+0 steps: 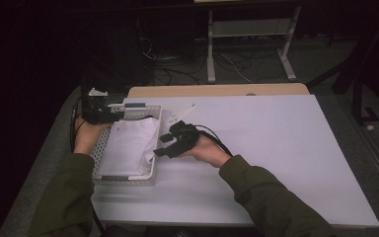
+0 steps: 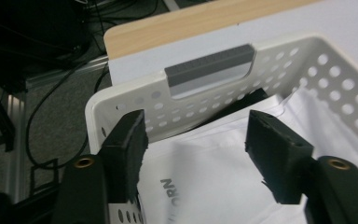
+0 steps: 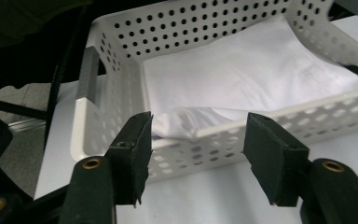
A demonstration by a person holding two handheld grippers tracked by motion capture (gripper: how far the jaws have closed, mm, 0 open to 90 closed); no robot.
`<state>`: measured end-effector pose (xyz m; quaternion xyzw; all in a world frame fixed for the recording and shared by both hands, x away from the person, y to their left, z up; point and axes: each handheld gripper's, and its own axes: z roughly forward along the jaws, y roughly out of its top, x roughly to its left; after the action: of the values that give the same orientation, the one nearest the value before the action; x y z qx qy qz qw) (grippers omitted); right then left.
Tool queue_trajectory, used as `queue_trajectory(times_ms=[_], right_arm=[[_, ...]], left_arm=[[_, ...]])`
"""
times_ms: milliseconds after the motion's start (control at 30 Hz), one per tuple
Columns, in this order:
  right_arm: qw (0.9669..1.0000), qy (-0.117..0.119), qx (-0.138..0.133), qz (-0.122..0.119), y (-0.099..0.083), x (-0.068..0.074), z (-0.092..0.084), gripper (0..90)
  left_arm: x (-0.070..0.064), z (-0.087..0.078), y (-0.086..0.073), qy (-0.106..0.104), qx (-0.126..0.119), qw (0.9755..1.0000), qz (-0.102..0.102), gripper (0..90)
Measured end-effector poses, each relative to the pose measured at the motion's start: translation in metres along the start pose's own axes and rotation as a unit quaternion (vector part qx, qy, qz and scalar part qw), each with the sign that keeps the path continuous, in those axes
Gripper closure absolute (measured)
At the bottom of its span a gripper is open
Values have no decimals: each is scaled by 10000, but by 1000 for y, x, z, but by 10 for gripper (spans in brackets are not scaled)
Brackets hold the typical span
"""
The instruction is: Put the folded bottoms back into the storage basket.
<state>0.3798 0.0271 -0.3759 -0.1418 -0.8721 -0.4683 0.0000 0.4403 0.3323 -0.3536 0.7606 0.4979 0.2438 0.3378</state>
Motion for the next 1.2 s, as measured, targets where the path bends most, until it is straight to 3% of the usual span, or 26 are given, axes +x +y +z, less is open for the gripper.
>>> queue_trajectory(times_ms=[167,367,500,667,867,1033,1200], right_arm=[[9998,-170,-46,71,-6,-8,-8,376],[9991,-373,-109,153,-13,-17,-19,347],[9985,-528,-99,85,-18,-20,-26,325],[9974,-699,-112,128,-27,-23,-39,288],[9963,-827,-129,181,-39,-28,-50,248],[9958,-858,-175,266,-49,-34,-61,230],[9954,-892,-201,277,-58,-35,-71,199]], left_arm=[[-5,-7,-3,-399,-162,9990,-125,288],[-20,-11,-7,-744,-168,9971,-51,188],[-31,-15,-7,-933,-273,9953,-7,138],[-51,-17,-8,-1267,-378,9911,154,91],[-72,-17,-9,-1528,-407,9869,305,0],[-88,-18,-11,-1767,-449,9823,424,0],[-102,-21,-15,-1874,-527,9796,502,0]])
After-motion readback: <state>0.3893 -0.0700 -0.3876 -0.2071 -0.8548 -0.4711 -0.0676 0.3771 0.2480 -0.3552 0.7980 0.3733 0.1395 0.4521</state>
